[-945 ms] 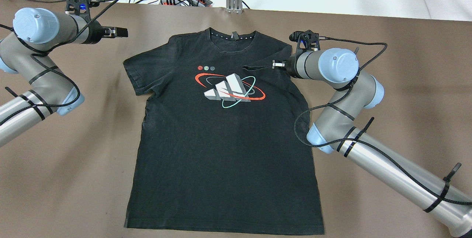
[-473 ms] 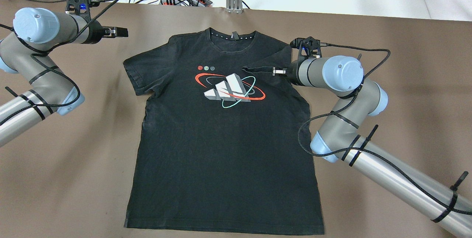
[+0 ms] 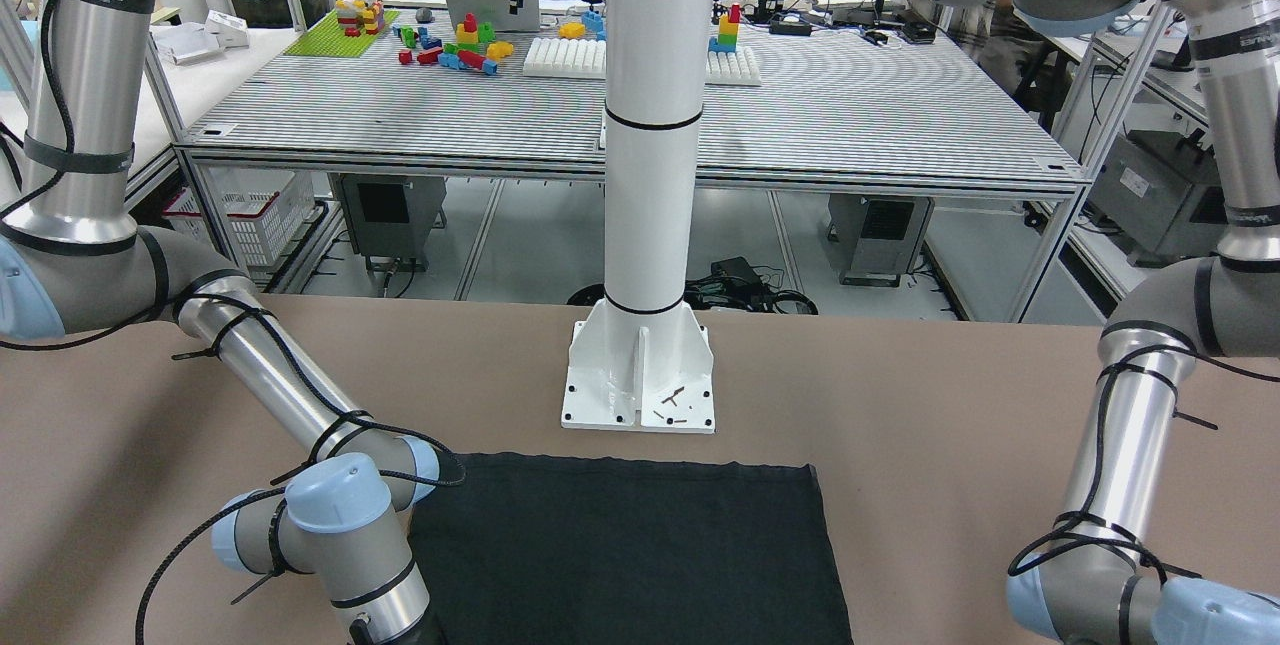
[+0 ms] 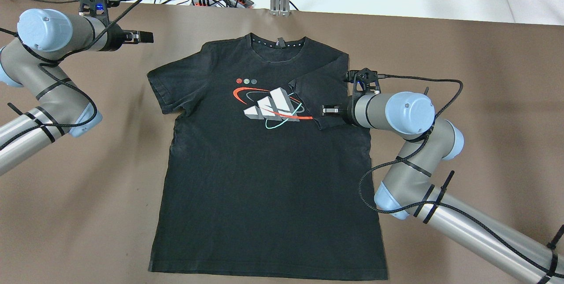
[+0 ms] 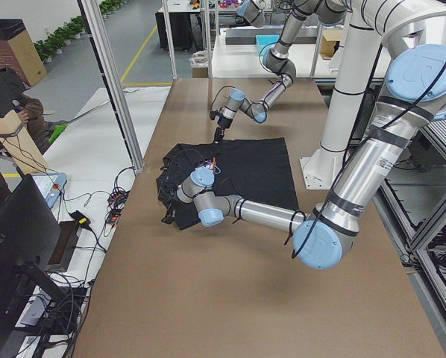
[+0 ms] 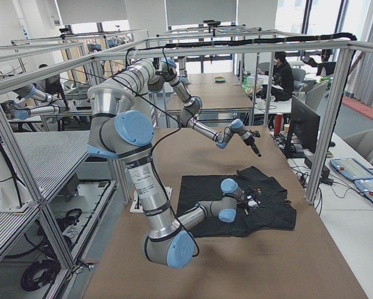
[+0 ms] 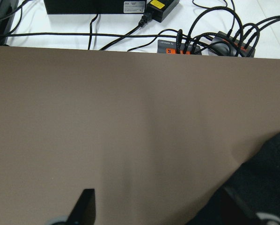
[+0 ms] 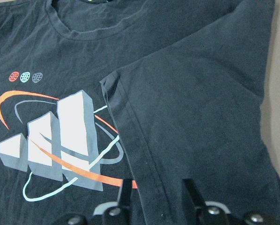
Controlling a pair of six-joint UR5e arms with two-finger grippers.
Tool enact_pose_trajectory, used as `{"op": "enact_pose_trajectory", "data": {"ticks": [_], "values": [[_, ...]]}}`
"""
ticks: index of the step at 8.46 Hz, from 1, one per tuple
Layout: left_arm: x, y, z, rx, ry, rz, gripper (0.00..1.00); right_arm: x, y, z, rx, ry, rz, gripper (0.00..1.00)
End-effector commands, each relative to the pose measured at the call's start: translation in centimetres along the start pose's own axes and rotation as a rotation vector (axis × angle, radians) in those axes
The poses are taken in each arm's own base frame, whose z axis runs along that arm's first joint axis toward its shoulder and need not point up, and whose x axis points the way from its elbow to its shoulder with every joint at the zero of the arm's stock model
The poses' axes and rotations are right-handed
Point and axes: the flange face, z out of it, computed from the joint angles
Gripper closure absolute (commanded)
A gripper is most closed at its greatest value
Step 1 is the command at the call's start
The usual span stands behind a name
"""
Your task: Fold clothes
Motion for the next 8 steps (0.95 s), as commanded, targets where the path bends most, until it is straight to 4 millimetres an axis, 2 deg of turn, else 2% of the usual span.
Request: {"op": "enact_pose_trajectory", "data": {"ticks": [1, 2, 5, 6, 7, 8], "values": [[0.9, -0.5, -0.2, 0.008, 0.013, -0.005, 0.06, 0.2, -3.5, -2.2, 0.051, -0.013, -0.035, 0.06], [1.7, -1.0, -0.3, 0.012, 0.019, -0.005, 0.06, 0.0, -5.5, -3.1, 0.055, -0.016, -0.029, 0.06], [0.6, -0.3, 0.0, -0.009, 0.012, 0.080, 0.06, 0.7, -6.6, -3.4, 0.058, 0.011, -0.022, 0.06], [-0.8, 0.5, 1.0, -0.027, -0.013, 0.157, 0.06, 0.8, -7.0, -3.5, 0.062, 0.015, -0.016, 0.06], [-0.8, 1.5, 1.8, -0.044, -0.018, 0.192, 0.06, 0.8, -7.1, -3.5, 0.062, 0.018, -0.015, 0.06], [0.2, 3.3, 2.6, -0.067, -0.011, 0.219, 0.06, 0.9, -7.3, -3.6, 0.066, 0.023, -0.012, 0.06]]}}
